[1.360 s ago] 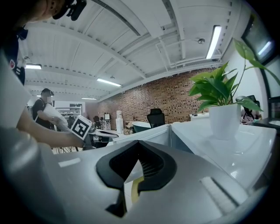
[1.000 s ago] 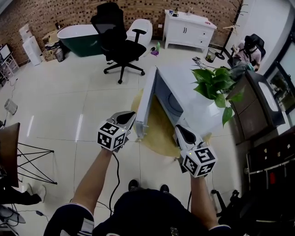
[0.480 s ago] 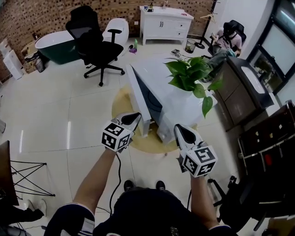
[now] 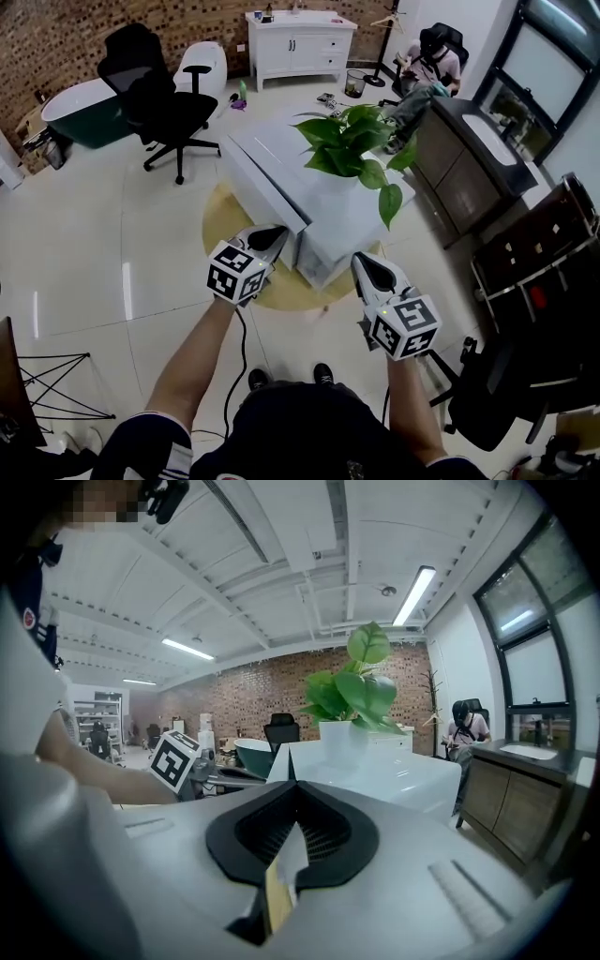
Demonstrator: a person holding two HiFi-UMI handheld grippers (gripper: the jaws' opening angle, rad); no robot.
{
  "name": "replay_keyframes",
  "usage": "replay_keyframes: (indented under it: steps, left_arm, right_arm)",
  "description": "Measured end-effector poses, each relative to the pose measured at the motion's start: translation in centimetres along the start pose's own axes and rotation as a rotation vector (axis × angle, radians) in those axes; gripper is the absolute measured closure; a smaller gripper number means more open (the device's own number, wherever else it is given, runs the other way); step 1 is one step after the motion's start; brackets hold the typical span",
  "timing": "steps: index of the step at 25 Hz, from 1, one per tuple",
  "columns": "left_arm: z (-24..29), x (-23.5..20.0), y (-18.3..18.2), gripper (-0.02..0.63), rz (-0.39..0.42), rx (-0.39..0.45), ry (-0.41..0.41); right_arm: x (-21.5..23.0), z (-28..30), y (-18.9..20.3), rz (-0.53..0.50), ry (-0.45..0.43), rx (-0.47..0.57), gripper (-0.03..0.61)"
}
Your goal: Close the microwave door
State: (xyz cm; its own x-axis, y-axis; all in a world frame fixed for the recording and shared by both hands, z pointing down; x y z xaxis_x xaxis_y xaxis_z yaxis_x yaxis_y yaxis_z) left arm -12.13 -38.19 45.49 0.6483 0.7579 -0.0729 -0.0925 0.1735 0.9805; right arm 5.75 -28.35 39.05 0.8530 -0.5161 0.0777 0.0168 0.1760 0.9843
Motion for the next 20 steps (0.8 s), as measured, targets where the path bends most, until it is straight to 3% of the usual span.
replay_keyframes:
  steps: [20]
  left_arm:
    - [2.0,0.6,-0.4,0.614,-0.015,-0.003,-0.051]
  right_arm:
    - [1.5,-1.2,0.7,0.000,0.012,-0.023,0.577]
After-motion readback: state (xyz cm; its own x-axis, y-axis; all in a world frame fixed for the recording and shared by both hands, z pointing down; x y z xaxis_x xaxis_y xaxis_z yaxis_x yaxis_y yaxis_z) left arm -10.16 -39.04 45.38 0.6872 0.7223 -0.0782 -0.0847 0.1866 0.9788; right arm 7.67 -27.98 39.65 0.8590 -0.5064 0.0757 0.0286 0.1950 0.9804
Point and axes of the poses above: the fingertips, and each gripper's own axes: z forward along the fingers, x to its right, y out of its underside, the point moved 5 cm from there along -z, backward along the fingers, and after that the axes turned 5 degrees about x, right-handed, at the moved point
